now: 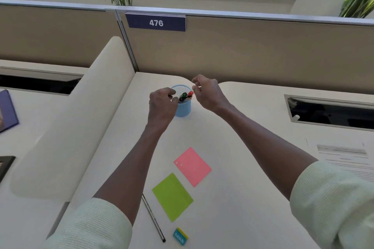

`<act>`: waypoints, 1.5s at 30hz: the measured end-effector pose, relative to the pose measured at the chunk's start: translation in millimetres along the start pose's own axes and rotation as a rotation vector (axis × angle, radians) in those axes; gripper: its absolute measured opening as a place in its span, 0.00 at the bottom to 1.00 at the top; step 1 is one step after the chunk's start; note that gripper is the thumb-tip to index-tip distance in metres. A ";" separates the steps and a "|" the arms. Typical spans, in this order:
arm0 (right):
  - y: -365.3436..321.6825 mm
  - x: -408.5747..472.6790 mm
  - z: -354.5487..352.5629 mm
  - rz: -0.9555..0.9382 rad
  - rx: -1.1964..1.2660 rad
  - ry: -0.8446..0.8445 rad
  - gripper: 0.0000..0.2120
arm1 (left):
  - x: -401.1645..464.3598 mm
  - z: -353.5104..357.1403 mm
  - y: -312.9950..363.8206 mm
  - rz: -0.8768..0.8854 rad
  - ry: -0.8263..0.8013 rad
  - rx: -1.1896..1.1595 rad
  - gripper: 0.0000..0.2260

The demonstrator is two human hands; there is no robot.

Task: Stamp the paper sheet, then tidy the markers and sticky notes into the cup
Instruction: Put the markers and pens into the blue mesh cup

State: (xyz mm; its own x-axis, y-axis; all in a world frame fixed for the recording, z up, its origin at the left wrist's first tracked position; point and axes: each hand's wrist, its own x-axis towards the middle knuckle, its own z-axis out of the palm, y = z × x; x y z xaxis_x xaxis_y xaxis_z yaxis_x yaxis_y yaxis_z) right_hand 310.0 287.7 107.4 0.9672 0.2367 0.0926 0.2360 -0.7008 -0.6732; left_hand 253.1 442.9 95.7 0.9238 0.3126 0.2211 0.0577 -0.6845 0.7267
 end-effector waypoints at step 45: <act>9.3 -286.2 77.6 -0.303 -0.243 -0.681 0.15 | -240.6 -52.3 -76.4 -0.626 -0.009 0.202 0.05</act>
State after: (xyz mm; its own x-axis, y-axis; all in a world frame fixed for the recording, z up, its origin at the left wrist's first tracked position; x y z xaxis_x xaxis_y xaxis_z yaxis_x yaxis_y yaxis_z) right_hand 28.1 265.7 17.7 0.6052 0.7464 -0.2768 0.5702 -0.6491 -0.5035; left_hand 6.7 454.3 21.0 0.6957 0.6871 -0.2097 0.6544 -0.4859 0.5793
